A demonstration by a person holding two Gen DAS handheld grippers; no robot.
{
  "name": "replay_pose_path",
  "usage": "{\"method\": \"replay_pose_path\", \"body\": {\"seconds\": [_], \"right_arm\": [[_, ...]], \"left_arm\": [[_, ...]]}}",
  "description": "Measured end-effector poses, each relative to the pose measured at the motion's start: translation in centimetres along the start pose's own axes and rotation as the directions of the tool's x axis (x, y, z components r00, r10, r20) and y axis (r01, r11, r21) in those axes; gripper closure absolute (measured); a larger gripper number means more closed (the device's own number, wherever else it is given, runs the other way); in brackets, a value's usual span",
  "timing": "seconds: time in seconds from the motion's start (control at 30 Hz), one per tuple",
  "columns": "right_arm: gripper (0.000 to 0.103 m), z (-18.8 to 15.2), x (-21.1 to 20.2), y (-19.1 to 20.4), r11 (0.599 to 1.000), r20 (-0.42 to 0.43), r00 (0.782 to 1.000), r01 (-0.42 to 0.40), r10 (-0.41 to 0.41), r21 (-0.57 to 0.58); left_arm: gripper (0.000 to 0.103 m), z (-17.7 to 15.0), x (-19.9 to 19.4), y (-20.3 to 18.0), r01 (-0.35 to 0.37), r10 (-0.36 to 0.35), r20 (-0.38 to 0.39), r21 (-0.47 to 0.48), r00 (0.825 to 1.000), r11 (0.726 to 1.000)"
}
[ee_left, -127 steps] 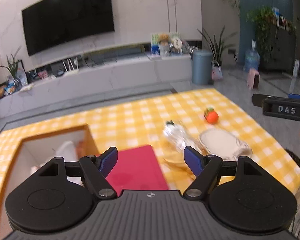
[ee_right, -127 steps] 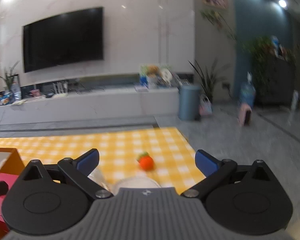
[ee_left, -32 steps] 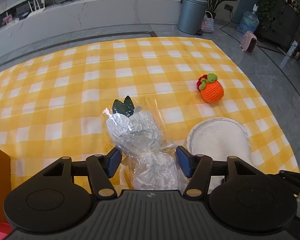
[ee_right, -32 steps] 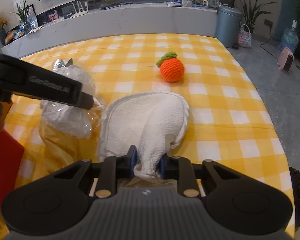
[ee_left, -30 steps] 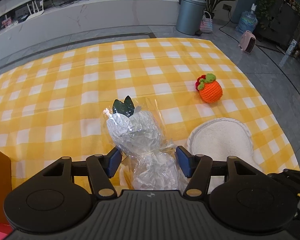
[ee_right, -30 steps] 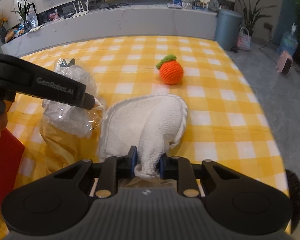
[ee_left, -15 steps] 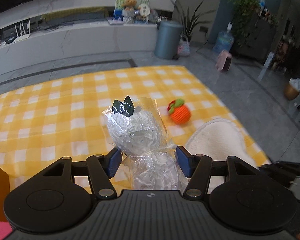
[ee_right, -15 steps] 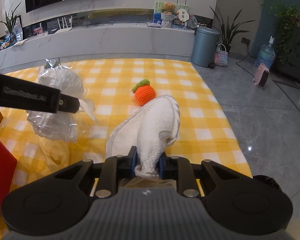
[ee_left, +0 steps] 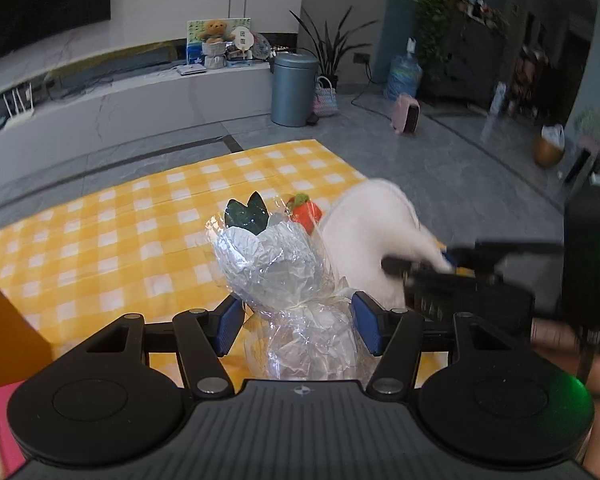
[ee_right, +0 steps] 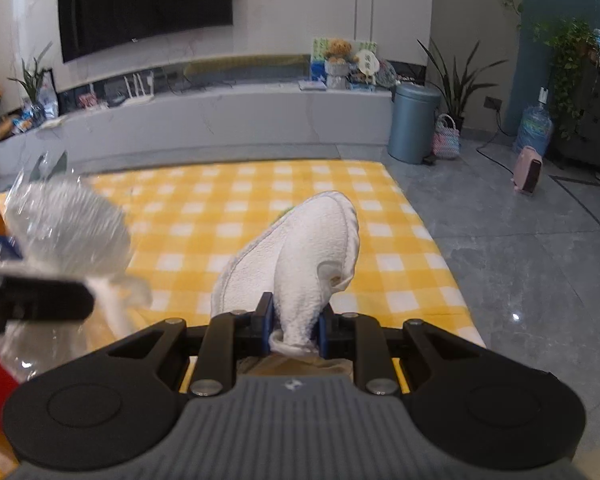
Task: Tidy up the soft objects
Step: 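Lift the white mitt with the right tool while left tool lifts the plastic bundle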
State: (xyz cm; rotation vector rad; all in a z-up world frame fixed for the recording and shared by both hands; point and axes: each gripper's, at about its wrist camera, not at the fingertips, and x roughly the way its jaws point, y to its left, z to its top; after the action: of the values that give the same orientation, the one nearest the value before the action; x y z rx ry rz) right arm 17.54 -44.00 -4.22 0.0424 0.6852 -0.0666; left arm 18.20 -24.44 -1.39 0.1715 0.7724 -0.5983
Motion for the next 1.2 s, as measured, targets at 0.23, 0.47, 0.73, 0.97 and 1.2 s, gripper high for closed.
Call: {"method": "replay_pose_path", "body": {"seconds": [0.23, 0.47, 0.73, 0.97, 1.2], "right_arm": [[0.083, 0.3, -1.1, 0.2, 0.999, 0.034, 0.999, -0.036, 0.036, 0.021], [0.083, 0.5, -2.4, -0.2, 0.997, 0.075, 0.996, -0.058, 0.054, 0.043], [0.083, 1.4, -5.1, -0.1, 0.993, 0.160, 0.982, -0.110, 0.101, 0.045], [0.083, 2.4, -7.7, 1.2, 0.987, 0.259, 0.957, -0.151, 0.131, 0.061], [0.082, 3.7, -9.4, 3.6, 0.967, 0.338, 0.919, -0.242, 0.203, 0.077]], "left_arm": [[0.036, -0.8, -0.6, -0.3, -0.049, 0.050, -0.028, 0.037, 0.998, 0.998], [0.036, -1.3, -1.4, -0.3, -0.043, 0.044, -0.048, 0.025, 0.998, 0.999], [0.036, -1.2, -4.0, -0.5, -0.035, 0.036, -0.018, 0.054, 0.999, 0.998], [0.036, -1.1, -7.1, 0.3, -0.074, 0.072, 0.029, 0.063, 0.997, 0.995], [0.036, -0.9, -11.3, 2.6, -0.149, 0.144, 0.078, 0.063, 0.987, 0.987]]}}
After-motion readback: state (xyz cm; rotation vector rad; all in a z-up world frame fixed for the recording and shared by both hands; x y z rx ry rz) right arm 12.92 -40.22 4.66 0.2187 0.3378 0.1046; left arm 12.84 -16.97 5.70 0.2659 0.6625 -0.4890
